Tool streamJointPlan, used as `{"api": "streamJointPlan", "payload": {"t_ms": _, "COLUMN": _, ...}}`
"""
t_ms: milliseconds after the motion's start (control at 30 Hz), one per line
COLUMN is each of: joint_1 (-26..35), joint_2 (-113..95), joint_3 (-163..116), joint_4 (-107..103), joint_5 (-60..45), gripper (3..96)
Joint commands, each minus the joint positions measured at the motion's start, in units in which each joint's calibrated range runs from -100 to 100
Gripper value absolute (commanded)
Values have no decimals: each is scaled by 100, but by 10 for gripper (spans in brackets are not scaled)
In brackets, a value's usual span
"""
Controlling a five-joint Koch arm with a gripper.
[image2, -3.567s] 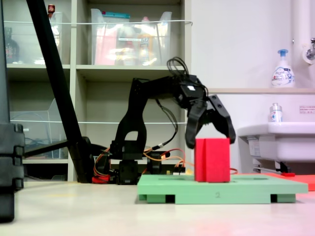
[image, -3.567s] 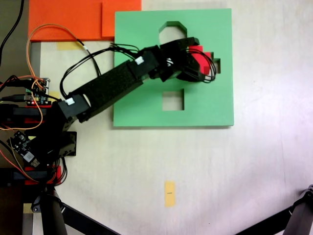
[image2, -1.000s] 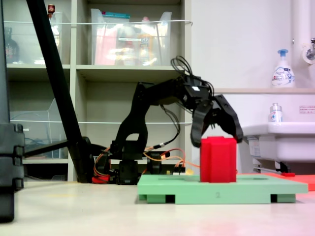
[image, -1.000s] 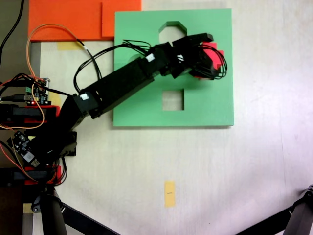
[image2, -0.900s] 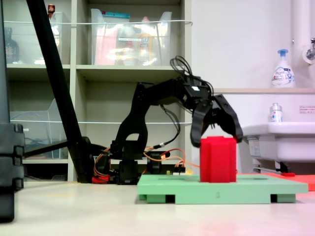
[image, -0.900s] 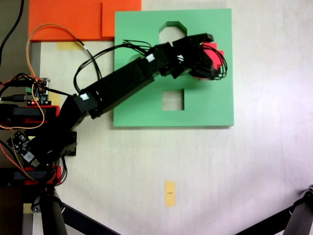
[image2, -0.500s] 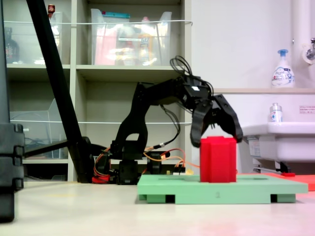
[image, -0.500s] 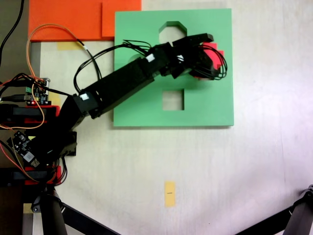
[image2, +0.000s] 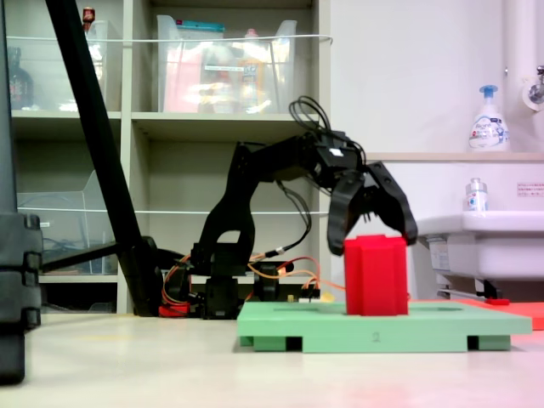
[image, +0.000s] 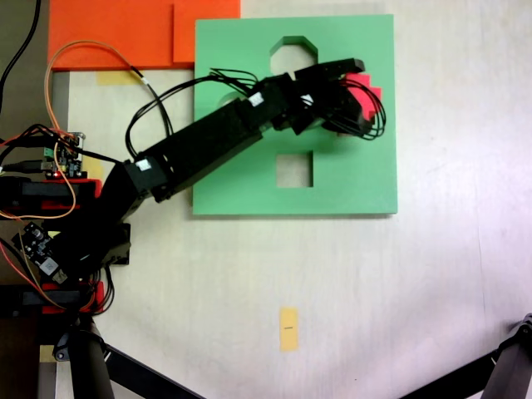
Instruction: Put the cross columnar block into the corresponding hole
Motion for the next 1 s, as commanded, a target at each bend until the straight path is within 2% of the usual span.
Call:
{"api": "streamJointPlan", "payload": {"t_ms": 33, "joint_1": 68, "joint_2": -15, "joint_3": 368, "joint_4": 51, "joint_5": 210, "gripper": 424}}
{"api": "streamJointPlan", "payload": {"t_ms": 1000, "joint_1": 298, "joint_2": 390, "joint_3": 288, "joint_4": -229, "joint_5": 127, "gripper": 437}}
